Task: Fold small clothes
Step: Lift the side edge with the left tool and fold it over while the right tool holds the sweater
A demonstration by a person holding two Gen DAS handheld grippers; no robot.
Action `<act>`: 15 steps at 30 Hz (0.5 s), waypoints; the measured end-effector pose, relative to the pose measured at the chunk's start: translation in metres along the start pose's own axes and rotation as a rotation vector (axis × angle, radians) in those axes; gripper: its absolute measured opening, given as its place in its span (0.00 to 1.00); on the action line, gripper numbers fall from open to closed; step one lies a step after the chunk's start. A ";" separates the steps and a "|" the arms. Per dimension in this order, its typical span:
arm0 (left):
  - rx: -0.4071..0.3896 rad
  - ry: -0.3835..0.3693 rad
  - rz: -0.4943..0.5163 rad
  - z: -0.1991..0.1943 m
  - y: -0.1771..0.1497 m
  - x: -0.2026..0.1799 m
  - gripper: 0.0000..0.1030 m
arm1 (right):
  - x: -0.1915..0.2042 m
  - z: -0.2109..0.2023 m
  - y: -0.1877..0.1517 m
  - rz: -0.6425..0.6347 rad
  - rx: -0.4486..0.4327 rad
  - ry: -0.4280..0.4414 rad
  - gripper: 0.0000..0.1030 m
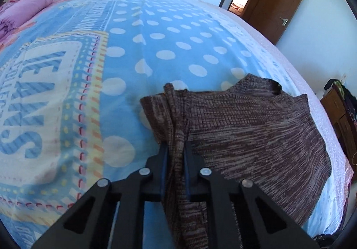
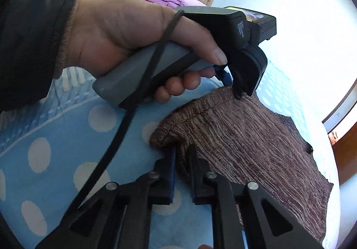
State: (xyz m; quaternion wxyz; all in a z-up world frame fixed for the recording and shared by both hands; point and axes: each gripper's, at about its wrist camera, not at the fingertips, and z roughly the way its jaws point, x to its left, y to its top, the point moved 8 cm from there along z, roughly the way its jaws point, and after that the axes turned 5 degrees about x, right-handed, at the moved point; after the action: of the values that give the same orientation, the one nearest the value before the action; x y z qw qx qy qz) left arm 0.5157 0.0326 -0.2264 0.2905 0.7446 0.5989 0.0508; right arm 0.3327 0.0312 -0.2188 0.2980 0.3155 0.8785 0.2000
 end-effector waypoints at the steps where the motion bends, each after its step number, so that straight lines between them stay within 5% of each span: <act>1: -0.001 -0.002 -0.011 -0.001 0.000 0.000 0.10 | -0.002 0.000 0.000 0.007 -0.002 0.008 0.07; 15: -0.005 -0.074 -0.147 -0.023 -0.007 0.012 0.09 | -0.028 -0.039 -0.020 0.216 -0.052 0.201 0.04</act>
State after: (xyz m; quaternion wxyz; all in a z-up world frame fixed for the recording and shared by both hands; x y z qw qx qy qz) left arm 0.5026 0.0528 -0.2139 0.3172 0.6992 0.6407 0.0034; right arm 0.3163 -0.0083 -0.1899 0.1935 0.3787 0.8592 0.2843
